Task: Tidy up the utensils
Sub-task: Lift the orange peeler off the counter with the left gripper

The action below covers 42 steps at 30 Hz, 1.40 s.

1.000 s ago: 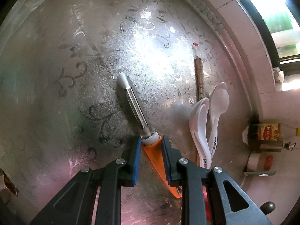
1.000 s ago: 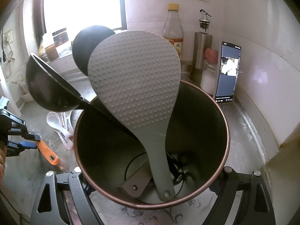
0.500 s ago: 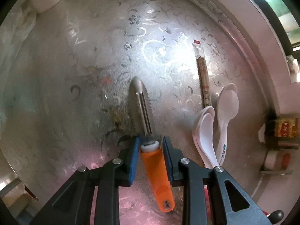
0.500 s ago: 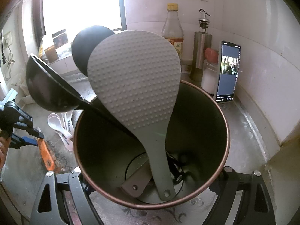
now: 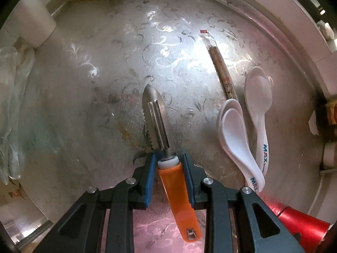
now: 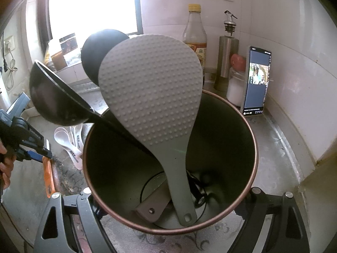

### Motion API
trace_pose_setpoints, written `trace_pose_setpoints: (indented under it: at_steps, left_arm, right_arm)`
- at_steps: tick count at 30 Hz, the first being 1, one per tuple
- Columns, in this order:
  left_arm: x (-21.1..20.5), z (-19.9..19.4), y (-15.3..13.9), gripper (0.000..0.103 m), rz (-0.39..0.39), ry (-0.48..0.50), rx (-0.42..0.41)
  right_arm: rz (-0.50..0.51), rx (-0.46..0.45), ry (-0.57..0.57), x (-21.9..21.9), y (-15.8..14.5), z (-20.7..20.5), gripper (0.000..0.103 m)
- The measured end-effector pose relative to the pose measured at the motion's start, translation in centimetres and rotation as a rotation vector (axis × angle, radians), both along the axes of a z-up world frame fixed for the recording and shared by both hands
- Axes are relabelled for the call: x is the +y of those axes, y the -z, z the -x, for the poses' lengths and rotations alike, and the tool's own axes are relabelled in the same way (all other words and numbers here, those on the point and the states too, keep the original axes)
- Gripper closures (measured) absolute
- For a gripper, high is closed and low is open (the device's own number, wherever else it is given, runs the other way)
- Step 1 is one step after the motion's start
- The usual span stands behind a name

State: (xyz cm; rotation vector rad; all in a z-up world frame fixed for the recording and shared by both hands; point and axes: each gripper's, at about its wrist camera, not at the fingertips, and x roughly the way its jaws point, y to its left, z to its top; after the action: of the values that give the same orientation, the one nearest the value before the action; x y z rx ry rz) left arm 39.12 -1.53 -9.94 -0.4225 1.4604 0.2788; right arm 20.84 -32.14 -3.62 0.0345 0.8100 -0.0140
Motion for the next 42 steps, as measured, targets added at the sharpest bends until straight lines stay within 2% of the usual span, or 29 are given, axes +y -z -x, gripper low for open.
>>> trace_pose_setpoints:
  at_steps: [4,6,11,18,24,27,33,42]
  left_arm:
    - [0.6,0.8,0.6,0.061,0.053,0.008,0.012]
    - [0.7,0.9,0.7,0.059,0.071,0.007,0.018]
    - [0.9,1.9,0.7,0.059,0.06,0.024,0.015]
    - [-1.2,2.3,0.9,0.06,0.02,0.05,0.005]
    - [-2.9,2.9,0.4,0.072,-0.07,0.095,-0.042]
    - [-3.4,3.4,0.3,0.075,-0.079,0.109,-0.073]
    - [-2.6,4.7,0.1,0.078,-0.03,0.081,-0.129]
    - [0.3,7.2,0.1,0.079,0.133,-0.026,-0.224]
  right_arm:
    - [0.001,0.001,0.001,0.1,0.0,0.0,0.013]
    - [0.001,0.0,0.0,0.1,0.0,0.1,0.013]
    - [0.002,0.001,0.003,0.1,0.0,0.0,0.013]
    - [0.002,0.002,0.004,0.2,0.0,0.0,0.013]
    - [0.004,0.002,0.001,0.3,0.0,0.0,0.013]
    - [0.003,0.002,0.001,0.2,0.0,0.0,0.013]
    - [0.006,0.003,0.0,0.2,0.0,0.0,0.013]
    - [0.009,0.005,0.0,0.3,0.0,0.0,0.013]
